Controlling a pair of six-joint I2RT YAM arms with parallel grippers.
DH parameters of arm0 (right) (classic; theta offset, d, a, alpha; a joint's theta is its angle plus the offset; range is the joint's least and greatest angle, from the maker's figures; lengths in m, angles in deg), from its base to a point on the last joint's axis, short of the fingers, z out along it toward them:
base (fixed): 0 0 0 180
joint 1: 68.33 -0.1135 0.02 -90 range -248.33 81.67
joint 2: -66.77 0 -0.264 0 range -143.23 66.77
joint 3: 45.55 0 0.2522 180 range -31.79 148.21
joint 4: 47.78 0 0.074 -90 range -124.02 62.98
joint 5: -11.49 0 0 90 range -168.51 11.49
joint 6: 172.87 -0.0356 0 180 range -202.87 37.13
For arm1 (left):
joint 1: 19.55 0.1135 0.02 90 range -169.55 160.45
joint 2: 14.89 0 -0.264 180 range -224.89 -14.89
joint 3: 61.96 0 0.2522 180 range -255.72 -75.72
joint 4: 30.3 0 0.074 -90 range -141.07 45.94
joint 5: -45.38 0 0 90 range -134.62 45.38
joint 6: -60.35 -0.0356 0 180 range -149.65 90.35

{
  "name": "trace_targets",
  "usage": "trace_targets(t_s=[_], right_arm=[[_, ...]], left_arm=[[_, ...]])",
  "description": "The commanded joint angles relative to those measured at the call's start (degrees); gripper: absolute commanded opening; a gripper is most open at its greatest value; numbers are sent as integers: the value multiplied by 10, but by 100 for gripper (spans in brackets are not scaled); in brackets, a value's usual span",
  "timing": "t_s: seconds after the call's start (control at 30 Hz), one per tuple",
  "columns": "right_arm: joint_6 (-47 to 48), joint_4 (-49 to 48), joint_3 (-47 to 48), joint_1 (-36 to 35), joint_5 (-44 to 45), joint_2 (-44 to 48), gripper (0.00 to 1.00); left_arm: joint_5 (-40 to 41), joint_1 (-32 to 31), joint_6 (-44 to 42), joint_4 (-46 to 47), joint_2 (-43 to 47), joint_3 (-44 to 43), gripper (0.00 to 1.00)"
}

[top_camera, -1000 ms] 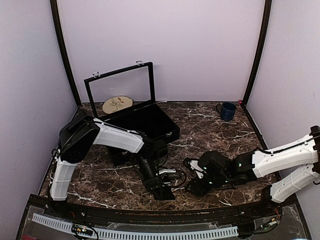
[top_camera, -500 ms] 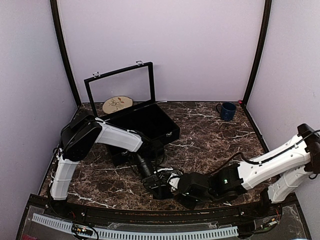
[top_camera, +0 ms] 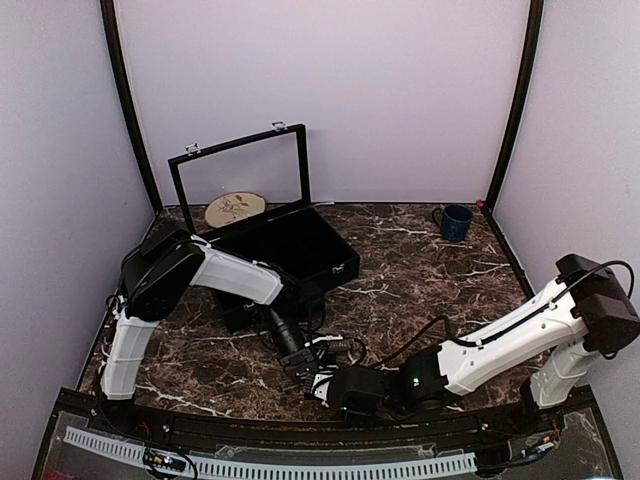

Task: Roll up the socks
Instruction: Roll the sock at the center of the board.

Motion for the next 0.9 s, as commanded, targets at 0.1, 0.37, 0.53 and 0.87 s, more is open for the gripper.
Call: trace_targets(t_s=[0.1,0.37,0.53,0.87], right_arm=[[62,-35,19,-6,15,-28,49],[95,-46,24,-4,8,-49,48],[103,-51,17,8,-10,-51,44],[126,-59,13,36,-43,-59,29]], left_arm=[[-20,8,-8,-16,1,8,11],[-25,13,-9,-15,2,10,12],[-29,14,-8,-13,1,13,12],[-40,16,-9,-11,1,17,12]])
